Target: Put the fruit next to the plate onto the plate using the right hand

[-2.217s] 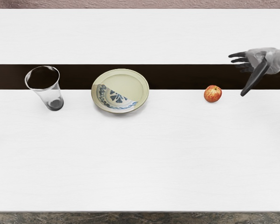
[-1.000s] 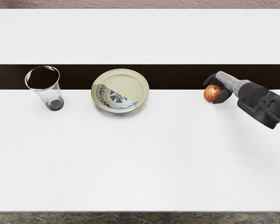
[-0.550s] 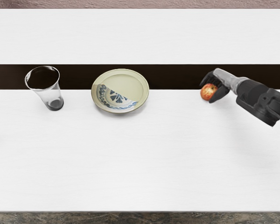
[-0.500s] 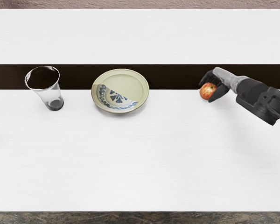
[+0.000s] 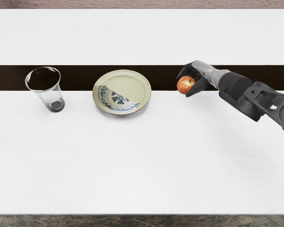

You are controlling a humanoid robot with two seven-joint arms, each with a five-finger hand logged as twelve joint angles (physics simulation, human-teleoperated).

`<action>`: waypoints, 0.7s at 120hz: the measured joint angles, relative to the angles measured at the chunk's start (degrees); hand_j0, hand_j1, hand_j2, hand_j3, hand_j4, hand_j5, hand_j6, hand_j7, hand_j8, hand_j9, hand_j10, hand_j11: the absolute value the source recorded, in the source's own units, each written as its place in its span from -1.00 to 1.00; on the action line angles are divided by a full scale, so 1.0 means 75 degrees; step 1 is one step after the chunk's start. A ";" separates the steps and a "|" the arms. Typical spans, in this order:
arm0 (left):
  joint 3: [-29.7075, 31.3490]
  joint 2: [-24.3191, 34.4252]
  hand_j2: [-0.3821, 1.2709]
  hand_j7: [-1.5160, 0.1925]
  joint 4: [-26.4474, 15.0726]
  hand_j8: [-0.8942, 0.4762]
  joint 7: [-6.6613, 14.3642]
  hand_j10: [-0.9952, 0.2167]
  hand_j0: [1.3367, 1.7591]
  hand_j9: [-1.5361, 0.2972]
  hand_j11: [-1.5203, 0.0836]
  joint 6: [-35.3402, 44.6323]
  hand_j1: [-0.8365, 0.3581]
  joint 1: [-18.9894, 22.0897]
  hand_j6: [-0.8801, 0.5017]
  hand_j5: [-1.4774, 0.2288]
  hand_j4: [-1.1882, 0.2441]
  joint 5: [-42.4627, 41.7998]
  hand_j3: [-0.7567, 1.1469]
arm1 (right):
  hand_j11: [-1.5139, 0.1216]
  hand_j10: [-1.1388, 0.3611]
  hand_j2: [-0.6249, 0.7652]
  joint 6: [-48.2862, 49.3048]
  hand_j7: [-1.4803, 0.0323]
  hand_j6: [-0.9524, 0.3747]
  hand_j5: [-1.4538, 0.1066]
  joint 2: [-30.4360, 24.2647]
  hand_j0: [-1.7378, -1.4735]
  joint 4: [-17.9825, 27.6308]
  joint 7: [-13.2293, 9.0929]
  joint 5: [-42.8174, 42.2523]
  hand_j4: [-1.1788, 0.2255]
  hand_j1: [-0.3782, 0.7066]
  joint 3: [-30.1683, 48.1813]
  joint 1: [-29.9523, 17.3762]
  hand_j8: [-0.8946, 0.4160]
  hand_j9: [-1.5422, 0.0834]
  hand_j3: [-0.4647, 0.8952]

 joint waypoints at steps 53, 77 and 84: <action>0.0003 0.0000 -0.53 0.76 0.0000 0.29 0.0001 0.62 0.52 0.66 0.88 0.0000 0.96 0.0000 0.25 0.71 0.64 0.0000 -0.20 | -0.11 -0.27 0.23 -0.0670 -0.07 -0.26 -0.17 0.1621 -0.40 -0.0048 -0.0031 0.0412 -0.15 0.20 0.0630 0.0045 -0.28 -0.08 -0.32; 0.0002 0.0000 -0.53 0.76 0.0000 0.29 0.0001 0.62 0.52 0.66 0.88 0.0000 0.96 0.0000 0.25 0.71 0.64 0.0000 -0.20 | -0.10 -0.28 0.23 -0.1163 -0.07 -0.26 -0.17 0.2709 -0.40 -0.0506 -0.0030 0.0420 -0.15 0.20 0.0662 0.0109 -0.28 -0.07 -0.32; 0.0000 0.0000 -0.53 0.76 0.0000 0.29 0.0001 0.62 0.52 0.66 0.88 0.0000 0.96 0.0000 0.25 0.71 0.64 0.0000 -0.20 | -0.11 -0.27 0.20 -0.1248 -0.07 -0.26 -0.18 0.2907 -0.40 -0.0772 -0.0027 0.0407 -0.15 0.19 0.0648 0.0159 -0.28 -0.07 -0.32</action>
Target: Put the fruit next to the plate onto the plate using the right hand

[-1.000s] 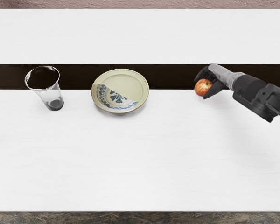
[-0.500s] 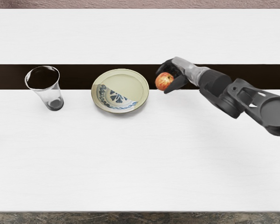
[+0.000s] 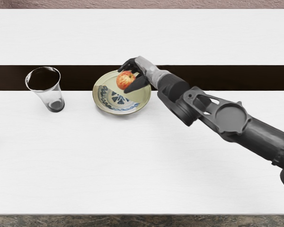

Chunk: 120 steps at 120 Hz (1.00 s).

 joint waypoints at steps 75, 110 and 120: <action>0.0000 0.0000 -0.53 0.76 0.0000 0.29 0.0000 0.62 0.52 0.66 0.88 0.0000 0.96 0.0000 0.25 0.71 0.64 0.0000 -0.21 | 0.35 0.09 -0.04 -0.0572 0.41 0.01 0.33 0.0263 -0.39 -0.0341 -0.0035 -0.0021 0.23 -0.32 -0.0589 -0.0041 -0.05 0.39 -0.32; 0.0002 0.0000 -0.53 0.76 0.0000 0.29 0.0000 0.62 0.52 0.66 0.88 0.0000 0.96 0.0000 0.25 0.71 0.64 0.0000 -0.20 | 0.72 0.41 -0.09 0.0996 0.81 0.32 0.72 -0.0537 -0.40 0.1025 -0.0727 0.0163 0.56 -0.78 0.0612 0.0266 0.25 0.76 -0.32; 0.0003 0.0000 -0.53 0.76 -0.0026 0.29 0.0000 0.62 0.52 0.66 0.88 -0.0007 0.96 0.0000 0.25 0.71 0.64 0.0000 -0.20 | 0.76 0.44 -0.09 0.2548 0.86 0.36 0.77 -0.1396 -0.40 0.1136 -0.0752 0.0710 0.60 -0.84 0.1184 0.0258 0.29 0.81 -0.32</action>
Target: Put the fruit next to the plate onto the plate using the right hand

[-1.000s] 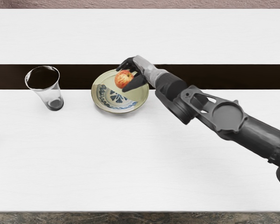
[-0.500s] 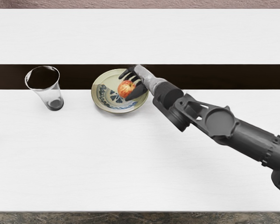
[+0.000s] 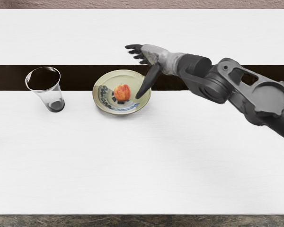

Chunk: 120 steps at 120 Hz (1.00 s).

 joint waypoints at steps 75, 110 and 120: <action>0.0057 0.0000 -0.53 0.76 -0.0102 0.29 0.0044 0.62 0.52 0.66 0.88 -0.0005 0.96 0.0000 0.25 0.71 0.64 0.0034 -0.21 | 0.85 0.51 -0.10 0.3704 0.95 0.43 0.86 -0.3297 -0.40 -0.0453 -0.0012 0.1222 0.67 -0.94 0.2010 -0.1115 0.36 0.89 -0.32; 0.0082 0.0000 -0.53 0.76 -0.0200 0.29 0.0048 0.62 0.52 0.66 0.88 -0.0024 0.96 0.0100 0.25 0.71 0.64 0.0030 -0.21 | 0.85 0.52 -0.10 0.3719 0.96 0.43 0.86 -0.3681 -0.40 -0.0468 -0.0016 0.1818 0.68 -0.95 0.2411 -0.1412 0.36 0.90 -0.32; 0.0083 0.0000 -0.53 0.76 -0.0214 0.29 0.0047 0.62 0.52 0.66 0.88 -0.0026 0.96 0.0094 0.26 0.71 0.64 0.0029 -0.21 | 0.85 0.52 -0.10 0.3720 0.96 0.43 0.86 -0.3686 -0.40 -0.0302 -0.0021 0.1811 0.68 -0.95 0.2373 -0.1386 0.36 0.90 -0.32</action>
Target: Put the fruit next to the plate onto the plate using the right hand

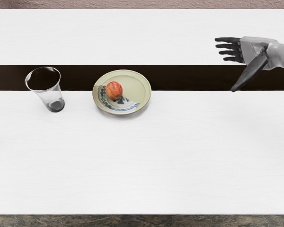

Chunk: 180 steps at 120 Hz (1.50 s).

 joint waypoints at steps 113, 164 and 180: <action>-0.0001 0.0000 -0.53 0.76 -0.0043 0.29 0.0000 0.62 0.52 0.66 0.88 -0.0002 0.96 0.0095 0.26 0.71 0.64 -0.0006 -0.21 | 0.85 0.52 -0.10 0.0000 0.96 0.43 0.86 0.0509 -0.40 0.0212 -0.0006 -0.0037 0.68 -0.95 -0.0484 0.0153 0.36 0.90 -0.32; 0.0025 0.0000 -0.53 0.76 -0.0064 0.29 -0.0002 0.62 0.52 0.66 0.88 0.0005 0.96 0.0175 0.26 0.71 0.64 -0.0028 -0.21 | 0.85 0.52 -0.10 0.0000 0.96 0.43 0.86 0.0128 -0.40 0.0131 -0.0006 -0.0008 0.68 -0.95 -0.0270 0.0139 0.36 0.90 -0.32; 0.0026 0.0000 -0.53 0.76 -0.0062 0.29 -0.0001 0.62 0.52 0.66 0.88 0.0008 0.96 0.0176 0.25 0.71 0.64 -0.0042 -0.21 | 0.85 0.52 -0.10 0.0000 0.96 0.43 0.86 0.0099 -0.40 0.0150 -0.0006 -0.0004 0.68 -0.95 -0.0265 0.0129 0.36 0.90 -0.32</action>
